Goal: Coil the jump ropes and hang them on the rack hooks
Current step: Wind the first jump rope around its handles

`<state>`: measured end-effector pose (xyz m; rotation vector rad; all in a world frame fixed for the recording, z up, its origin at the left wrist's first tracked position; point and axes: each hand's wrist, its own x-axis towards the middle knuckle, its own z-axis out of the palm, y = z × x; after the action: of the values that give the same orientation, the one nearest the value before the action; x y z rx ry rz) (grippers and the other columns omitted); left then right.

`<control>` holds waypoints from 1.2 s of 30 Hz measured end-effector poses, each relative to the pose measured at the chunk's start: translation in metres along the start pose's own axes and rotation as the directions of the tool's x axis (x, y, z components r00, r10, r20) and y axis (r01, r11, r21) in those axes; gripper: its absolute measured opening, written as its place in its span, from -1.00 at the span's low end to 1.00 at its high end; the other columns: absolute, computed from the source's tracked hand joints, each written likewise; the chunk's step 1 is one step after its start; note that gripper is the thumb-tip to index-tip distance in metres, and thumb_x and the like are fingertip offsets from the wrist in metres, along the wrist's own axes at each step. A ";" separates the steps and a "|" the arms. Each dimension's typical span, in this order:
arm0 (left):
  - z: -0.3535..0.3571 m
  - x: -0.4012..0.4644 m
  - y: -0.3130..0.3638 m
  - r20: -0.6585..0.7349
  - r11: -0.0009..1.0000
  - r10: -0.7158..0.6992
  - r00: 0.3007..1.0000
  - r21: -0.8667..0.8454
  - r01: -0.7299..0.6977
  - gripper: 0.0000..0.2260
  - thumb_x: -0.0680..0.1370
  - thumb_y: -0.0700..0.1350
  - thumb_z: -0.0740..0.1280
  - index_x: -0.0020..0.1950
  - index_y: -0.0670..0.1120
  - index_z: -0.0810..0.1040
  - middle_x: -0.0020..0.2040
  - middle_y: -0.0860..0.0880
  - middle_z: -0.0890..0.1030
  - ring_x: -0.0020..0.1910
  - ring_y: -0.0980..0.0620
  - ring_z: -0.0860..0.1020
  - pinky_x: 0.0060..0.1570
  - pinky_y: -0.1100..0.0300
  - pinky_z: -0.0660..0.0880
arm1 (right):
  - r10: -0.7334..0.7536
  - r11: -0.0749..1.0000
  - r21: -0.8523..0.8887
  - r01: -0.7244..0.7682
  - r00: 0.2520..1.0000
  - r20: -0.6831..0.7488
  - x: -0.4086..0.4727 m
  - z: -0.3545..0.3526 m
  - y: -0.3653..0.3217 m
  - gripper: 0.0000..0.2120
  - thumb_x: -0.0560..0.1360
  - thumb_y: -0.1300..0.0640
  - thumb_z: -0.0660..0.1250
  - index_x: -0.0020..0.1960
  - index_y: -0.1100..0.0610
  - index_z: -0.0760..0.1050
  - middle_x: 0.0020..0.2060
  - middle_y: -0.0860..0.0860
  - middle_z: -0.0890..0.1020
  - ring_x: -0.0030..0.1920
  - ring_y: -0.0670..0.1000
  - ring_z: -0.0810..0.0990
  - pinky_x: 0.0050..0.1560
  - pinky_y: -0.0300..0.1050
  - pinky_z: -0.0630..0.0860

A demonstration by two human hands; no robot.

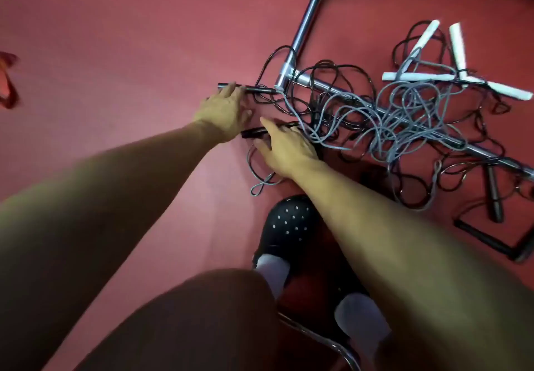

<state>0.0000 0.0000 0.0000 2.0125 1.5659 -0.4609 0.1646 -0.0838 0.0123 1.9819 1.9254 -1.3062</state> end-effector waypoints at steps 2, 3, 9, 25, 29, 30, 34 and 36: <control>0.001 0.018 0.001 -0.043 0.999 0.033 0.999 -0.034 -0.034 -0.47 0.68 0.02 0.20 0.63 -0.06 0.19 0.63 -0.14 0.20 0.53 -0.26 0.27 0.48 -0.17 0.26 | 0.045 0.995 0.092 -0.049 0.998 0.048 0.017 0.006 0.002 -0.42 0.68 -0.15 0.16 0.65 -0.08 0.11 0.42 0.13 0.50 0.45 0.24 0.40 0.38 0.12 0.40; 0.003 0.028 0.001 -0.069 0.998 0.047 0.997 -0.030 -0.049 -0.50 0.67 -0.01 0.21 0.61 -0.07 0.23 0.60 -0.15 0.26 0.49 -0.28 0.32 0.45 -0.17 0.29 | 0.076 0.988 0.126 -0.084 0.995 0.069 0.025 0.010 0.004 -0.42 0.68 -0.15 0.16 0.64 -0.09 0.11 0.43 0.14 0.50 0.44 0.24 0.41 0.37 0.11 0.41; 0.016 0.050 0.001 -0.081 0.999 0.023 0.996 0.048 -0.019 -0.62 0.63 -0.03 0.31 0.42 -0.12 0.44 0.31 -0.22 0.49 0.28 -0.30 0.46 0.24 -0.11 0.38 | 0.146 0.951 0.258 -0.171 0.983 0.113 0.047 0.036 0.022 -0.53 0.66 -0.15 0.17 0.51 0.00 0.35 0.36 0.20 0.54 0.37 0.25 0.50 0.32 0.09 0.45; 0.007 -0.011 0.025 0.253 0.666 -0.068 0.965 -0.709 0.233 -0.87 0.63 -0.12 0.40 -0.01 -0.09 0.47 -0.22 -0.05 0.49 -0.29 0.00 0.50 -0.16 0.09 0.63 | 0.333 0.777 0.606 -0.167 0.927 -0.171 -0.002 0.030 0.010 -0.82 0.54 0.07 0.40 -0.04 0.02 0.38 -0.20 -0.05 0.54 -0.15 0.09 0.54 -0.16 -0.09 0.37; -0.057 -0.046 0.054 0.298 0.569 0.022 0.954 -0.789 0.233 -0.91 0.62 -0.14 0.40 -0.05 -0.09 0.54 -0.34 0.05 0.61 -0.42 0.13 0.59 -0.33 0.22 0.61 | 0.365 0.623 0.776 -0.097 0.914 -0.178 -0.040 0.000 -0.001 -0.80 0.57 0.25 0.30 0.09 0.01 0.37 -0.09 0.04 0.56 -0.22 -0.01 0.55 -0.14 -0.12 0.47; -0.074 -0.055 0.063 0.300 0.548 0.046 0.953 -0.805 0.227 -0.92 0.61 -0.14 0.42 -0.02 -0.11 0.56 -0.30 0.02 0.64 -0.41 0.13 0.61 -0.33 0.22 0.61 | 0.377 0.552 0.829 -0.091 0.914 -0.151 -0.052 -0.013 -0.005 -0.77 0.60 0.28 0.26 0.17 0.02 0.36 -0.14 0.03 0.55 -0.31 -0.05 0.52 -0.23 -0.16 0.47; -0.145 -0.097 0.103 0.270 0.539 0.117 0.956 -0.826 0.167 -0.88 0.58 -0.12 0.45 -0.01 -0.16 0.60 -0.24 -0.09 0.63 -0.38 0.07 0.62 -0.26 0.17 0.64 | 0.426 0.296 0.952 -0.077 0.903 -0.059 -0.102 -0.075 -0.026 -0.75 0.68 0.10 0.17 0.35 0.07 0.41 -0.14 0.10 0.62 -0.33 0.02 0.49 -0.44 -0.21 0.38; -0.176 -0.126 0.128 0.225 0.515 0.141 0.964 -0.848 0.123 -0.86 0.56 -0.12 0.47 -0.13 -0.16 0.62 -0.27 -0.10 0.63 -0.37 0.05 0.61 -0.23 0.19 0.61 | 0.343 0.243 0.969 -0.039 0.938 -0.049 -0.131 -0.112 -0.038 -0.46 0.63 -0.31 0.11 0.28 0.08 0.59 0.00 0.16 0.69 -0.21 0.06 0.56 -0.37 -0.19 0.42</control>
<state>0.0790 -0.0133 0.2384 1.0982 1.2214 0.0913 0.2086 -0.1120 0.1805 2.8141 0.6749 -2.6599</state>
